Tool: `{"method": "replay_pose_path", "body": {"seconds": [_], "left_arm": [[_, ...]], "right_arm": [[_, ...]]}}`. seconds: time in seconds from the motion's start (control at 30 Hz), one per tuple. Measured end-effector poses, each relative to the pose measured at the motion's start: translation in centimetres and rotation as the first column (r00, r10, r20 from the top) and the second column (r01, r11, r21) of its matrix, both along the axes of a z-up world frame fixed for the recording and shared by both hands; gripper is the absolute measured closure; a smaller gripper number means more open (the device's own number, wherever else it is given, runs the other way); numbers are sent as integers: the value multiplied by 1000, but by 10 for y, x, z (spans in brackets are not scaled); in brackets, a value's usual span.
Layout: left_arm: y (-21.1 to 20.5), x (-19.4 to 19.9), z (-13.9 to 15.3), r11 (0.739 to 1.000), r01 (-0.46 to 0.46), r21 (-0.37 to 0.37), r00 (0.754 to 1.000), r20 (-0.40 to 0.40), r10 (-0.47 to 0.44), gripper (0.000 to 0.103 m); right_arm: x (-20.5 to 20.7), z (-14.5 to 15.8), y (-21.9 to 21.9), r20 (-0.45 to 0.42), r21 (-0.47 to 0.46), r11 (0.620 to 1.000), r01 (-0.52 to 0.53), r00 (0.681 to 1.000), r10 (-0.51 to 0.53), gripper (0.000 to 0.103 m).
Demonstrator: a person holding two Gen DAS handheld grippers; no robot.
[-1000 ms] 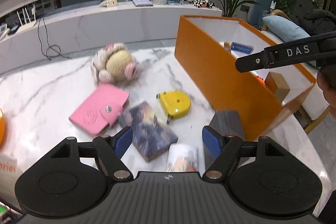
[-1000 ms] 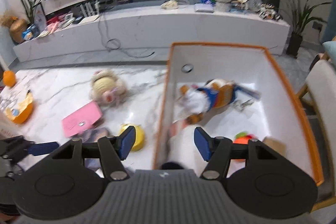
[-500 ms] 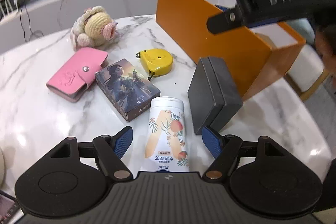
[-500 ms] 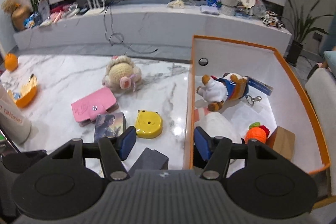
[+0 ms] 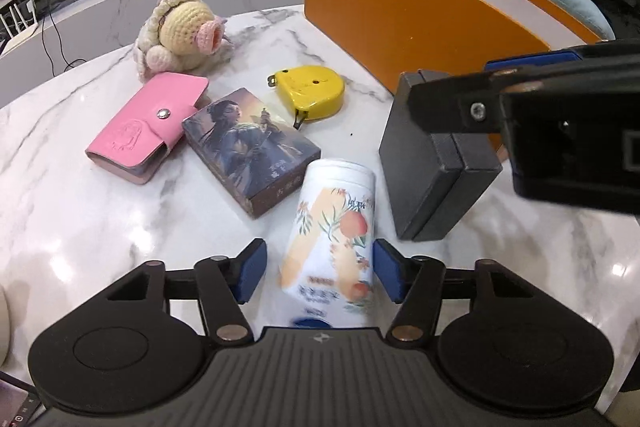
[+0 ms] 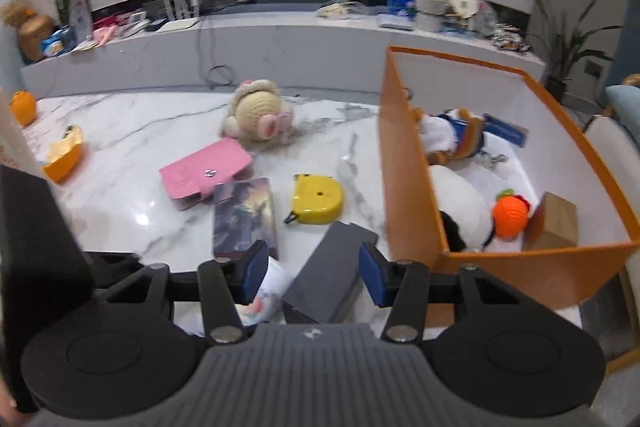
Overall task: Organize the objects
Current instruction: 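Grasp the white Vaseline tube with the left gripper while the right gripper grasps the grey case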
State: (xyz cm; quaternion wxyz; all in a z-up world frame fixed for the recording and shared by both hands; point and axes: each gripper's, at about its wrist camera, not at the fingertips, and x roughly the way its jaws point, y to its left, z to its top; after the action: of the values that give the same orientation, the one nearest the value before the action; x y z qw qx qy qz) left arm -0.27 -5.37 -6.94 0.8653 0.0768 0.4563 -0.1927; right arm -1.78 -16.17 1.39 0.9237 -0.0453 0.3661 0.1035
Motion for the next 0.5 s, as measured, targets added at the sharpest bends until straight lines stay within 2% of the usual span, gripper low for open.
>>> {"method": "replay_pose_path", "body": {"seconds": [0.2,0.5], "left_arm": [[4,-1,1,1000,-2,4,1000,-15,2,39],[6,-1,2,1000,13,16,999,-30,-12,39]], "right_arm": [[2,-6,0,19,-12,996,86,996,-85,50],[17,-32,0,-69,-14,994,111,991,-112,49]]}}
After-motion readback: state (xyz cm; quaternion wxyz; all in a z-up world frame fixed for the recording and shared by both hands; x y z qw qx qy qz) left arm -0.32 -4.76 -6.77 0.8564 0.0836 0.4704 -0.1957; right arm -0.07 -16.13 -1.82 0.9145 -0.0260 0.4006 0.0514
